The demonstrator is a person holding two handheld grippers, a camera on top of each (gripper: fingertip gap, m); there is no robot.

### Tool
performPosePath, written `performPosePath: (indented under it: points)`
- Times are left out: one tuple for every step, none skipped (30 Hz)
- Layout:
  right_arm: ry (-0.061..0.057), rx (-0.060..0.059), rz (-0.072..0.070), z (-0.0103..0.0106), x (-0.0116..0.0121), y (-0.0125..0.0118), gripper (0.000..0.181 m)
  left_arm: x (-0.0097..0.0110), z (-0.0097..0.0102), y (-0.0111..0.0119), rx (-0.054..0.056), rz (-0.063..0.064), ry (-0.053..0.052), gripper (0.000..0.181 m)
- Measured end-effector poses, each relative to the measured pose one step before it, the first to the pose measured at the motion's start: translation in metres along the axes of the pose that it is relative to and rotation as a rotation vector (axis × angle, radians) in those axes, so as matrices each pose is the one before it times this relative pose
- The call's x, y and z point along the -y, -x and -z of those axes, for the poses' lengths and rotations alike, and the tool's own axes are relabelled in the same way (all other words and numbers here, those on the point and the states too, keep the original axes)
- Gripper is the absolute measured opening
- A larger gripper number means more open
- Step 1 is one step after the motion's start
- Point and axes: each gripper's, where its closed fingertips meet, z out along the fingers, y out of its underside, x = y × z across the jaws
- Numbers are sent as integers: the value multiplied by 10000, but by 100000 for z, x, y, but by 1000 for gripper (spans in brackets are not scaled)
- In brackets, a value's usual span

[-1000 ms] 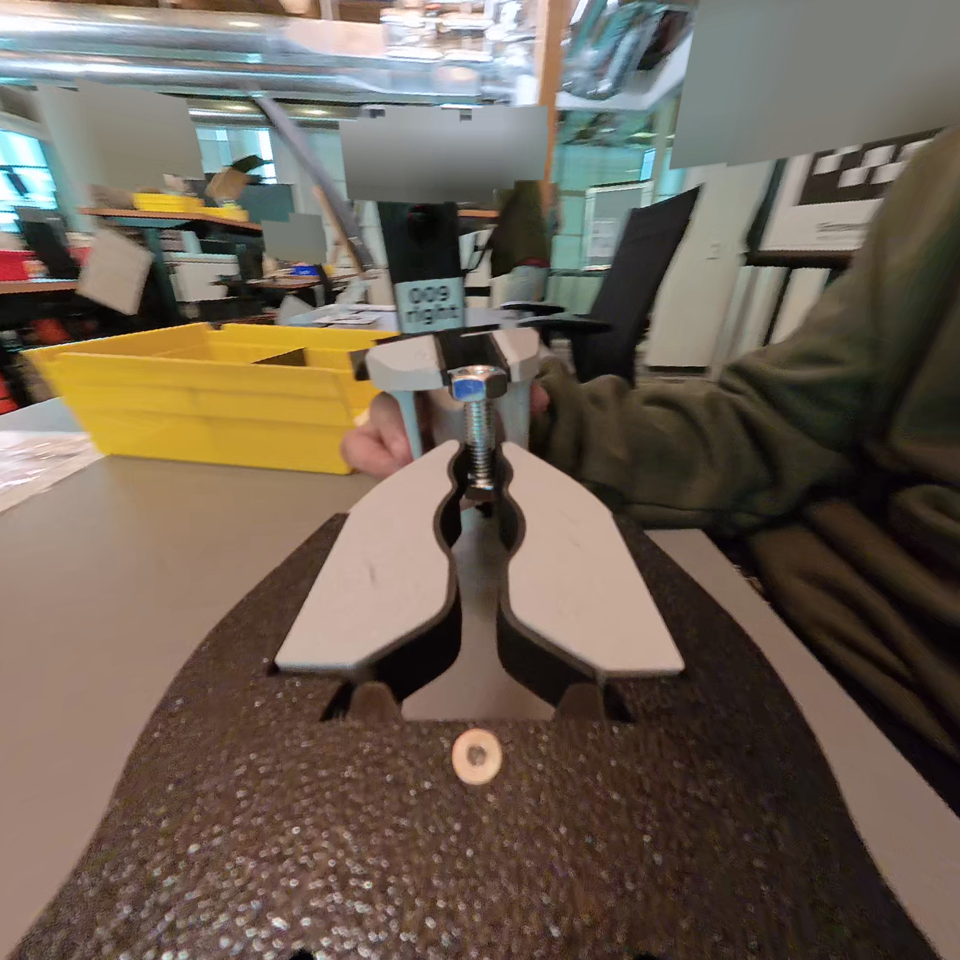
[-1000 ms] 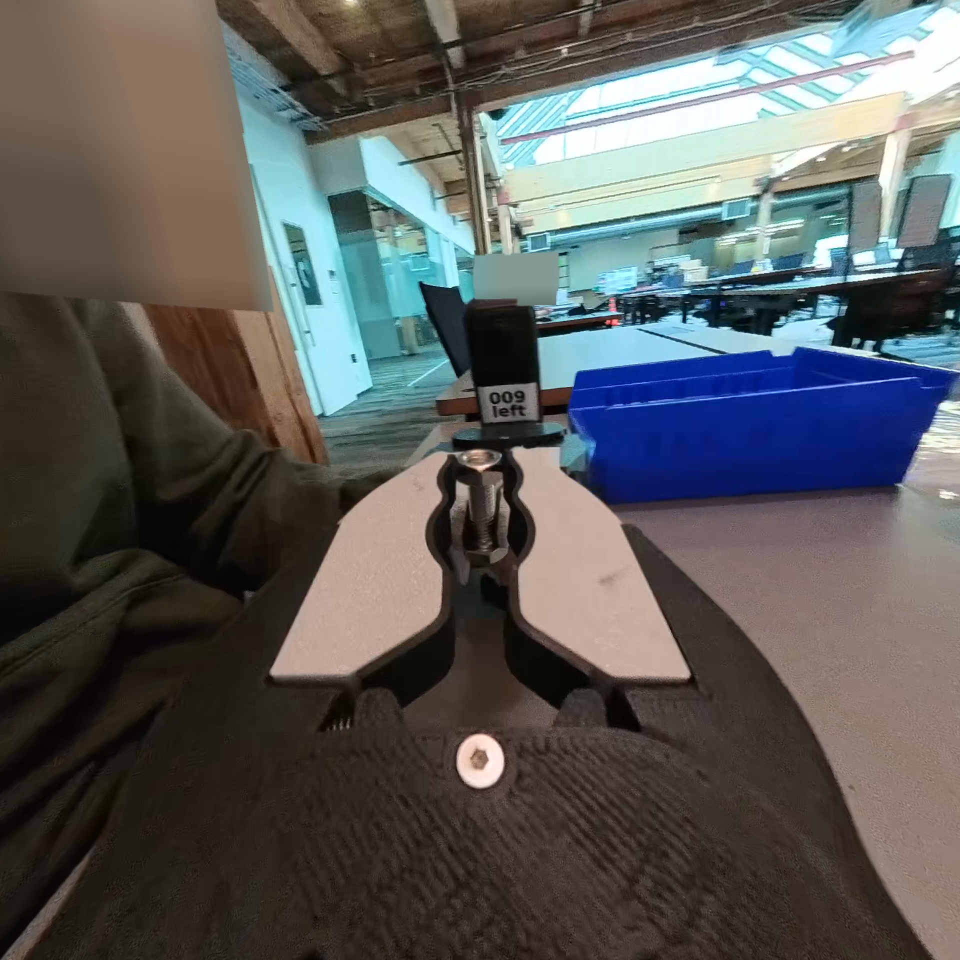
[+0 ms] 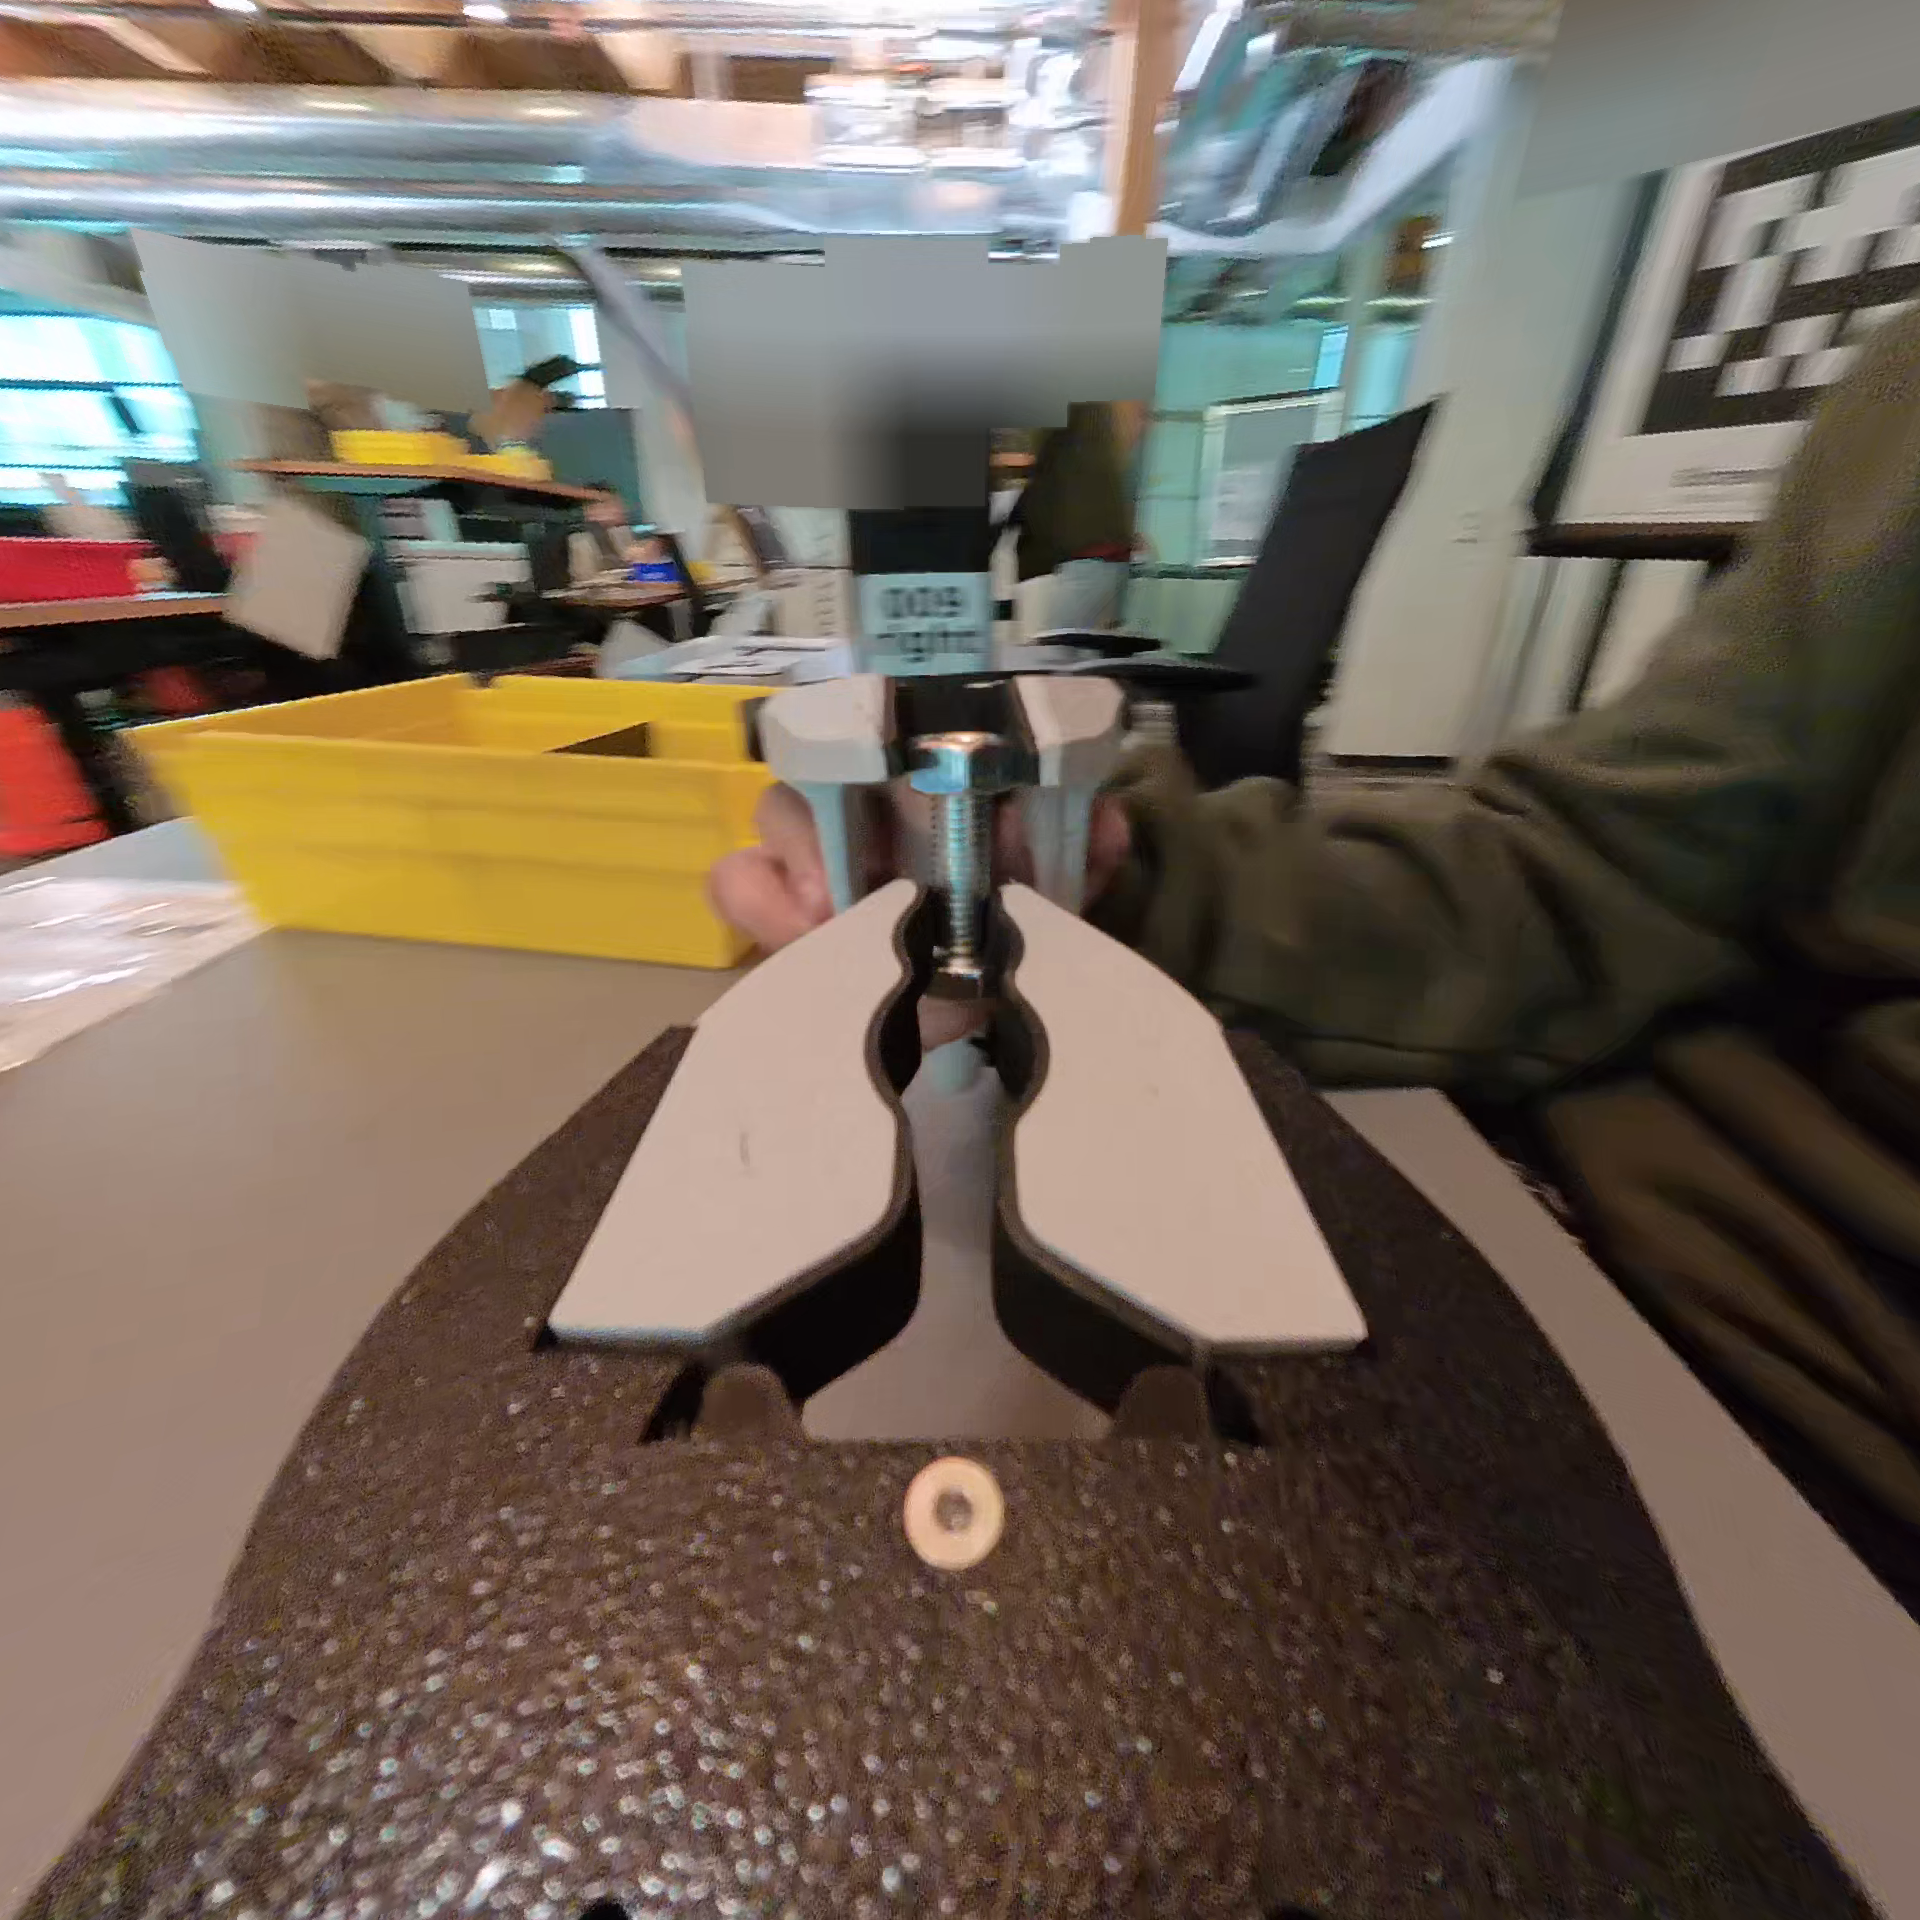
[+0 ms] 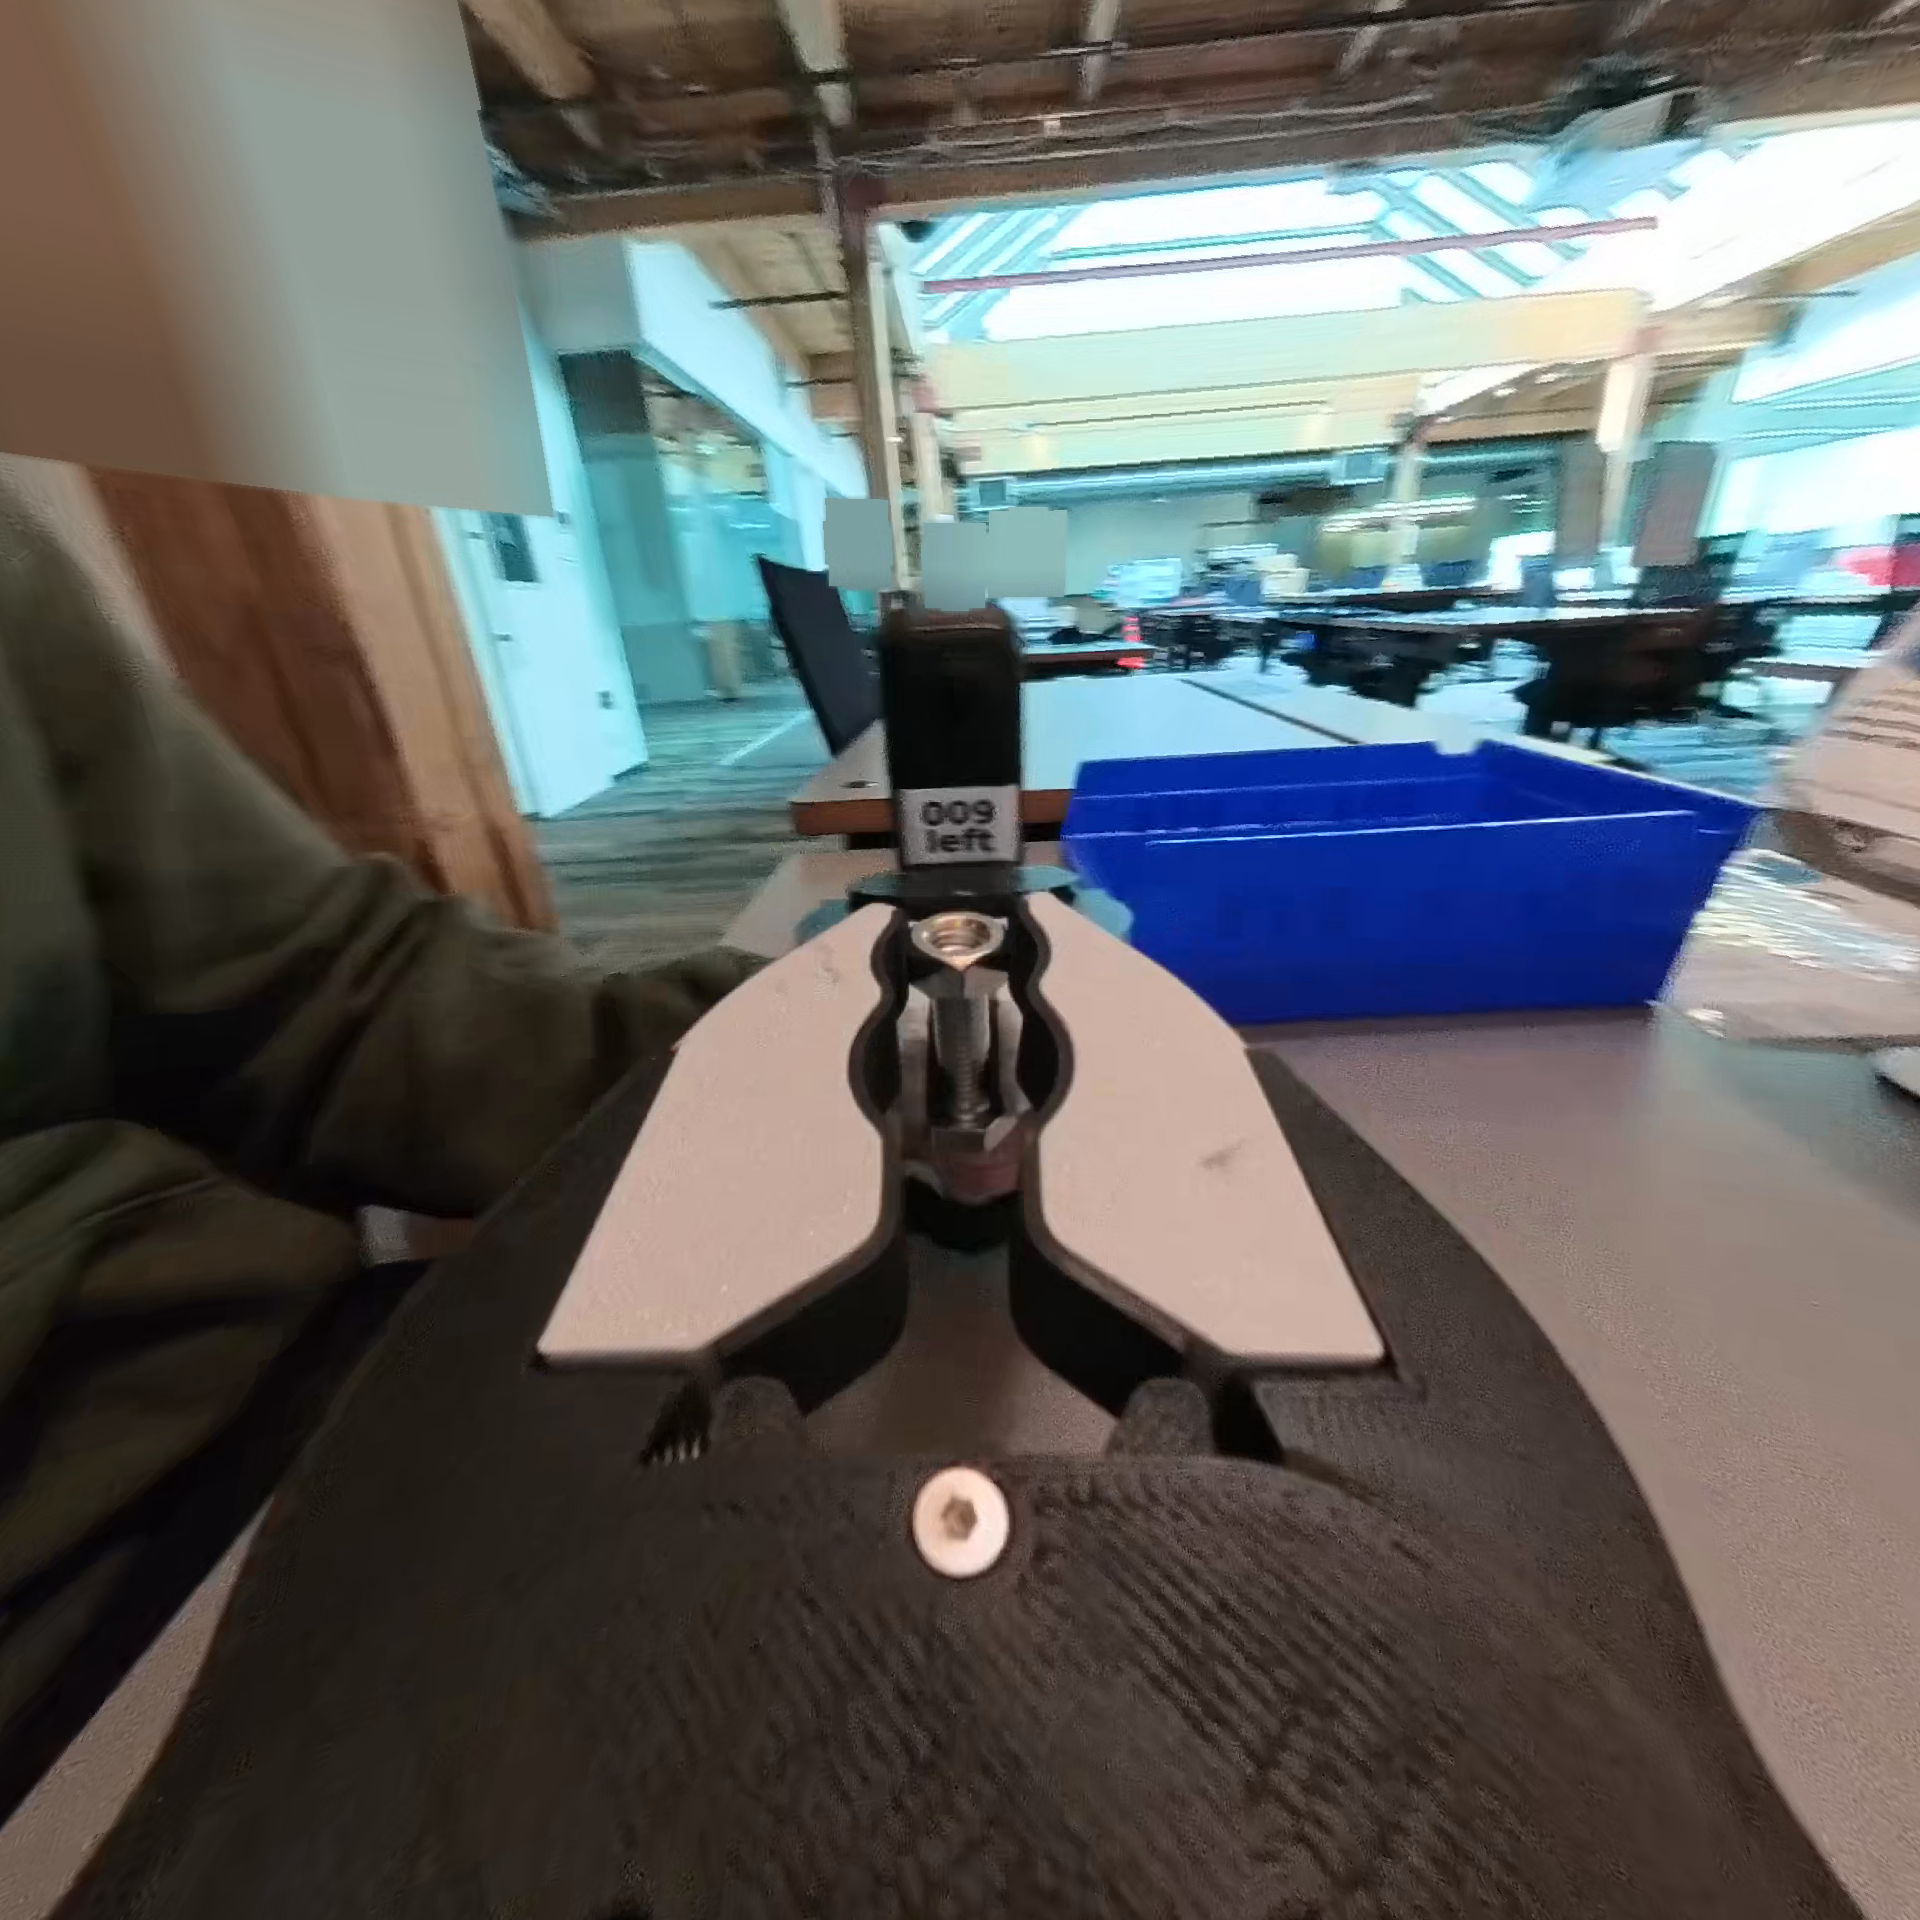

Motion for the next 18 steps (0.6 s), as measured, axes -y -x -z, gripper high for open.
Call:
performPosePath:
  points:
    - [20, 732, -109, 87, 11, 964, 18, -15, -172, -857, -585, 84, -56, 9]
    - [13, 556, -7, 33, 6, 873, 18, 50, -125, -503, -324, 37, -70, 9]
    - [-11, 233, 38, -40, 62, 406, 18, 61, -35, -89, -48, -34, -34, 9]
    - [-20, -5, 48, -70, 74, 42, 18, -1, 48, 156, 111, -31, 13, 9]
    - [2, -198, 36, -13, -8, -194, 18, -89, 78, 457, 299, -11, 57, 9]
    - [-8, -428, 68, 54, -64, -504, 18, -144, 112, 730, 478, -11, 79, 9]
    - [13, -608, 136, 107, -142, -829, 18, -171, 121, 727, 482, -38, 92, 9]
    - [62, -622, 148, 188, -216, -902, 22, -109, 136, 612, 427, -124, 77, 9]
    - [87, -541, 143, 71, -215, -971, 29, -21, 136, 781, 583, -155, 50, 9]
    - [201, -408, 116, -23, -314, -644, 34, -39, 148, 881, 635, -144, 86, 9]
    - [135, -421, 85, -65, -217, -610, 38, -101, 137, 787, 563, -151, 109, 9]
    - [19, -386, 67, -82, -57, -536, 38, -139, 126, 756, 545, -142, 98, 9]
    - [-30, -224, 67, -107, 7, -223, 36, -133, 109, 649, 465, -109, 92, 9]
    - [-32, -292, 103, -111, 30, -284, 33, -124, 67, 421, 297, -81, 82, 9]
    - [-23, -455, 152, -70, -4, -469, 31, -45, 57, 358, 263, -72, 45, 9]
    - [68, -324, 165, -96, -143, -340, 29, -31, 12, 149, 109, -49, 25, 9]
    - [175, -207, 157, -118, -270, -167, 28, -30, 8, 80, 74, -36, 24, 9]
    - [118, -291, 151, -118, -204, -252, 28, -28, -2, 198, 172, -62, 16, 9]
